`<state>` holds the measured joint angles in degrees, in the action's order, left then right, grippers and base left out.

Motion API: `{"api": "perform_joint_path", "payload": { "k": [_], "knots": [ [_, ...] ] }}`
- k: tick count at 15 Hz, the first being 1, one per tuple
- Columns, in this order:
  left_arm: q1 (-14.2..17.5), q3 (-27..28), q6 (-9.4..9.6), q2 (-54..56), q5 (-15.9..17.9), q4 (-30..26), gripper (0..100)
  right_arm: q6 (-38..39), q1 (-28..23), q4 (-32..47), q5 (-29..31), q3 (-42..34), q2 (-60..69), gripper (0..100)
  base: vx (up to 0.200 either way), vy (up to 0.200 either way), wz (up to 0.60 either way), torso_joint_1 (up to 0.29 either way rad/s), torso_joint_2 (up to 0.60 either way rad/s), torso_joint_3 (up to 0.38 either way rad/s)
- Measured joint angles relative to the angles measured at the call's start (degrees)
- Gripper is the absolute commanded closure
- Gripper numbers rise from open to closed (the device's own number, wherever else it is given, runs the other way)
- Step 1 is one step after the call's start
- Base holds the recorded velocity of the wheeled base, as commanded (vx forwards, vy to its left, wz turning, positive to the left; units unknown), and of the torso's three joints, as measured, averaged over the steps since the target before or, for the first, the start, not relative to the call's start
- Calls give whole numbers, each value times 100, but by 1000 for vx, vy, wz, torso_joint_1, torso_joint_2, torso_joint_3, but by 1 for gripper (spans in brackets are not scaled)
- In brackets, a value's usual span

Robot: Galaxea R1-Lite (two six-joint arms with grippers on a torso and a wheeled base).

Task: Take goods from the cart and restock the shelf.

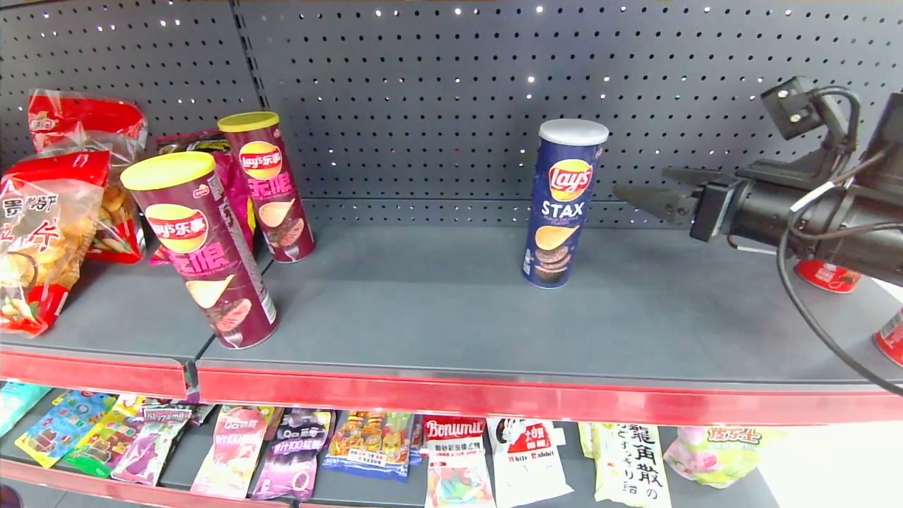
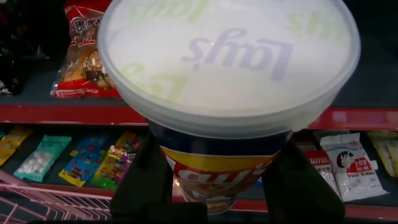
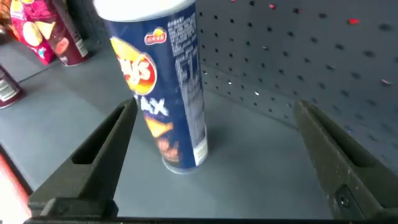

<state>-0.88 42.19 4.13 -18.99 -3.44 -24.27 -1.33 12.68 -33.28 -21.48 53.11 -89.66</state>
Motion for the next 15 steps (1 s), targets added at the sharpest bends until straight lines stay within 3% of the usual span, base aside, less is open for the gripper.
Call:
{"api": "perform_joint_path", "payload": {
  "k": [8,15],
  "knots": [
    [0,13,0,9,-15,9,100,-88,289,13,-22,628,-745,0,0,0,0,0,0,0],
    [0,26,-1,11,-15,11,100,-91,700,16,-13,684,-830,0,0,0,0,0,0,0]
  ]
}}
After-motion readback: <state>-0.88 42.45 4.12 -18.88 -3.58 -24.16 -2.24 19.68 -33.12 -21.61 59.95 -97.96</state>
